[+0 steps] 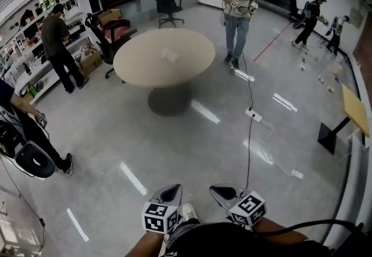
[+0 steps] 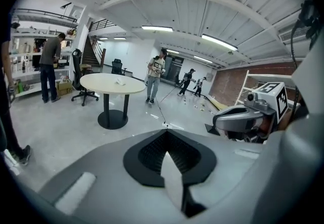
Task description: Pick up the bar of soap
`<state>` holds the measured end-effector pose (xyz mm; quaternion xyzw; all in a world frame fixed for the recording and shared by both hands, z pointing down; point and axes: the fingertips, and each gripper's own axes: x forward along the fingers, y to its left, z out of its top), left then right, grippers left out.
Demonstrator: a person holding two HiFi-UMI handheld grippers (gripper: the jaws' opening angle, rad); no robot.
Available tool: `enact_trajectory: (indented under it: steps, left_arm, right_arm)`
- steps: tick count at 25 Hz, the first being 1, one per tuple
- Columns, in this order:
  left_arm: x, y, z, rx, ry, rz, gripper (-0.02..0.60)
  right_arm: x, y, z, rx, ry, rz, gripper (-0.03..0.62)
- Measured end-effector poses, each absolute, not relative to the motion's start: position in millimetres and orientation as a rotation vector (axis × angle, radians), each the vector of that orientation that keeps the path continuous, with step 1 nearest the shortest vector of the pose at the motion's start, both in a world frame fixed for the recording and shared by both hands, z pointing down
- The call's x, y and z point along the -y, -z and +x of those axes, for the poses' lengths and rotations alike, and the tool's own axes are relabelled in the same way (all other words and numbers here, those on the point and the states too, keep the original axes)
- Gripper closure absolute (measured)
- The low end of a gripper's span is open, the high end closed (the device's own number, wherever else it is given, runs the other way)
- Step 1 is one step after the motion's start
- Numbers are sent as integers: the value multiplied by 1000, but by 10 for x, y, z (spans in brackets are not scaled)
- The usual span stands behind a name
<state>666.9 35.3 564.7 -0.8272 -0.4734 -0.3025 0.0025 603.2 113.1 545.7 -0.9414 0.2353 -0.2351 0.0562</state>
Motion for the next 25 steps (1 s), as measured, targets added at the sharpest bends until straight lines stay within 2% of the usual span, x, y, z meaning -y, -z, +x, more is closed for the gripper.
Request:
enact_trajectory:
  steps: [7, 17, 25]
  left_arm:
    - [-630, -5475, 7494, 1542, 917, -2558, 574]
    - [-941, -5658, 7923, 1531, 999, -2536, 574]
    - [-1445, -5587, 8656, 1374, 1006, -2616, 574]
  right_arm:
    - [-1355, -5295, 6745, -633, 690, -2874, 588]
    - [-1656, -5406, 7318, -653, 655, -2847, 588]
    - [-2282, -5330, 8220, -777, 581, -2815, 588]
